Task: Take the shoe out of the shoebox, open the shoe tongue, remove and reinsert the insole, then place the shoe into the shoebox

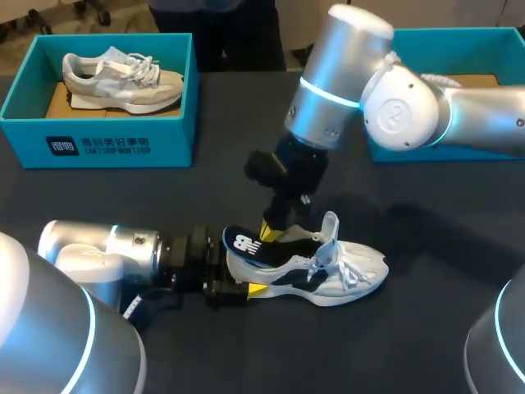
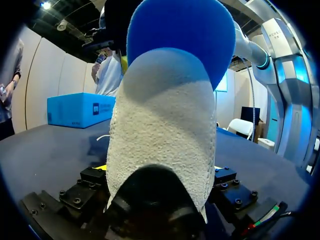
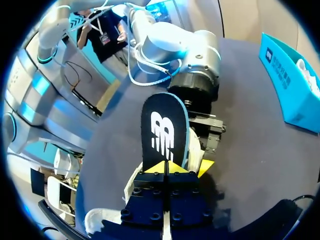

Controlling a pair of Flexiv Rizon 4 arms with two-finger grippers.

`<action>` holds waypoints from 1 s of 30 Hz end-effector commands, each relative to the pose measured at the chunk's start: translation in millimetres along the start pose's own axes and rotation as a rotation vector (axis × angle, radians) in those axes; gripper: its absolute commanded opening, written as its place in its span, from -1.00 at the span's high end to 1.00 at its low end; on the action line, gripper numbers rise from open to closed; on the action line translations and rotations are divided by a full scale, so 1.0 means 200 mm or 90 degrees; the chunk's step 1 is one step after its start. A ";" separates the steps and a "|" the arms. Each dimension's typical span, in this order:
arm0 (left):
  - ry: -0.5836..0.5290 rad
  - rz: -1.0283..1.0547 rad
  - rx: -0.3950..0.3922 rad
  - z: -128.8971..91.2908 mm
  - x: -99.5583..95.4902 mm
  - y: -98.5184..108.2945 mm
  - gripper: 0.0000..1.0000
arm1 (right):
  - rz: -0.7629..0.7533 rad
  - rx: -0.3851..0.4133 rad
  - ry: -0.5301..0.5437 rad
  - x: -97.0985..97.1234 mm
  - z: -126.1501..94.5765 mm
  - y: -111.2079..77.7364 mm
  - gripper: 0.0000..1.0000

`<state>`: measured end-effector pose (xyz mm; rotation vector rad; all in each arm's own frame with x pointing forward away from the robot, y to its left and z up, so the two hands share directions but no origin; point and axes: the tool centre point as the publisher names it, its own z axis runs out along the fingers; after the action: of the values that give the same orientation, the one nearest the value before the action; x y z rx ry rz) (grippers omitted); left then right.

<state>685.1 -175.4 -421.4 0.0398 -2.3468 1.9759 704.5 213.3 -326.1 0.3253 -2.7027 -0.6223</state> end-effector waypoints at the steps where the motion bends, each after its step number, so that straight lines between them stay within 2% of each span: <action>1: -0.001 0.000 0.000 0.00 0.00 0.00 1.00 | -0.013 0.009 -0.013 0.03 -0.13 0.01 1.00; 4: -0.001 0.000 0.000 0.00 0.00 0.00 1.00 | -0.028 0.005 -0.016 0.03 -0.17 0.02 1.00; 12: -0.001 0.000 0.000 0.00 0.00 0.00 1.00 | -0.030 0.040 0.017 -0.02 -0.20 0.06 1.00; 13: -0.001 0.000 0.000 0.00 0.00 0.00 1.00 | -0.028 0.040 0.024 -0.02 -0.21 0.06 0.68; 14: -0.001 0.000 0.000 0.00 0.00 0.00 1.00 | -0.026 0.041 0.027 -0.03 -0.21 0.06 0.14; 18: -0.001 0.000 0.000 0.00 0.00 0.00 1.00 | -0.030 0.026 0.058 -0.04 -0.21 0.04 0.03; 20: -0.001 0.000 0.000 0.00 0.00 0.00 1.00 | -0.030 0.027 0.068 -0.04 -0.21 0.04 -1.00; 23: -0.001 0.000 0.000 0.00 0.00 0.00 1.00 | -0.047 0.017 0.085 -0.05 -0.21 0.05 -1.00; 25: -0.001 0.000 0.000 0.00 0.00 0.00 1.00 | -0.043 0.050 0.100 -0.04 -0.21 0.07 -1.00; 30: -0.001 0.000 0.000 0.00 0.00 0.00 1.00 | -0.043 0.050 0.100 -0.04 -0.21 0.07 -1.00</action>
<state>685.1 -175.4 -421.3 0.0398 -2.3468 1.9759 723.2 205.8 -287.4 0.4613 -2.5899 -0.5173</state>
